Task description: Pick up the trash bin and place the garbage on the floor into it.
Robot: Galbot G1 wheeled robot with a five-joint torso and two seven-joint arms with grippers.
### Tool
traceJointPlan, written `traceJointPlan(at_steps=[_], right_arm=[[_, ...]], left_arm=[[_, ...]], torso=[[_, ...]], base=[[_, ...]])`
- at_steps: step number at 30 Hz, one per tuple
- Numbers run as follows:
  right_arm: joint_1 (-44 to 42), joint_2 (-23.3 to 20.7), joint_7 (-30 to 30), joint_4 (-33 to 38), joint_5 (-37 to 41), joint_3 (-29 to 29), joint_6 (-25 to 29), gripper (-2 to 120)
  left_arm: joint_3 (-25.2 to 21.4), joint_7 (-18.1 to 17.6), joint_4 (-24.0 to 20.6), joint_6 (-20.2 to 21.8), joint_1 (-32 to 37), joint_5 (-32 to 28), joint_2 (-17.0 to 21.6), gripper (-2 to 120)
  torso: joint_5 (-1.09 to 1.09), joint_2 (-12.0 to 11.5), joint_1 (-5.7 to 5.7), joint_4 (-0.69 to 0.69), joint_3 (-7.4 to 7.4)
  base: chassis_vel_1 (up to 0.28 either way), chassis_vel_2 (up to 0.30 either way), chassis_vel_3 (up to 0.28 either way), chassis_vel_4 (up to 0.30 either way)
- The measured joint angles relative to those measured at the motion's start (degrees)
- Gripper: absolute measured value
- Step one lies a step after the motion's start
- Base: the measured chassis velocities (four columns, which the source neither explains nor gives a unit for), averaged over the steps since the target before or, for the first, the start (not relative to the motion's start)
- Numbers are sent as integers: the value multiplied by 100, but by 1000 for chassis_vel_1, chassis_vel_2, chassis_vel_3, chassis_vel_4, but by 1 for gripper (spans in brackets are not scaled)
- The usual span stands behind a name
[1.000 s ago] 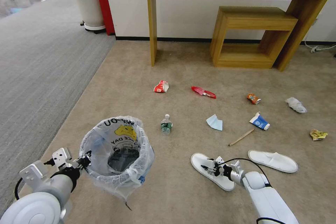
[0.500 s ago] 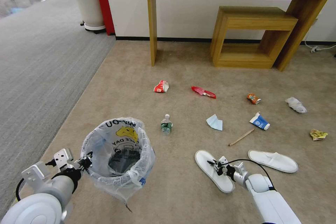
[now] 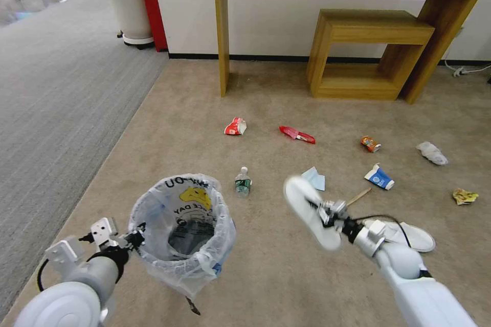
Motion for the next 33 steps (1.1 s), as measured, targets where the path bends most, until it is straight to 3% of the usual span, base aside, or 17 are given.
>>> traceJointPlan(at_steps=[1, 6, 11, 14, 22, 33], right_arm=[[74, -21, -262, 356, 547, -53, -9, 0], [437, 55, -900, 1140, 1682, -510, -142, 0], [797, 359, -944, 1251, 1870, -1171, -294, 0], [1314, 786, -936, 780, 1819, -1901, -301, 0], [2485, 1537, -882, -465, 1702, -3072, -142, 0], [2857, 1951, -1014, -1094, 1371, -3665, 64, 0]], left_arm=[[65, 3, 59, 0, -44, 25, -25, 0], [258, 74, 218, 0, -155, 92, -129, 0], [292, 135, 325, 0, -228, 115, -152, 0], [321, 190, 338, 0, -244, 87, -158, 0], [327, 240, 326, 0, -252, 4, -158, 0], [142, 239, 175, 0, -240, -166, 3, 0]], torso=[[-1, 0, 0, 0, 0], [-2, 1, 0, 0, 0], [0, 0, 0, -1, 0], [0, 0, 0, -1, 0], [-2, 0, 0, 1, 1], [-1, 0, 0, -1, 0]], base=[[0, 0, 0, 0], [0, 0, 0, 0], [0, 0, 0, 0], [0, 0, 0, 0], [0, 0, 0, 0], [0, 0, 0, 0]])
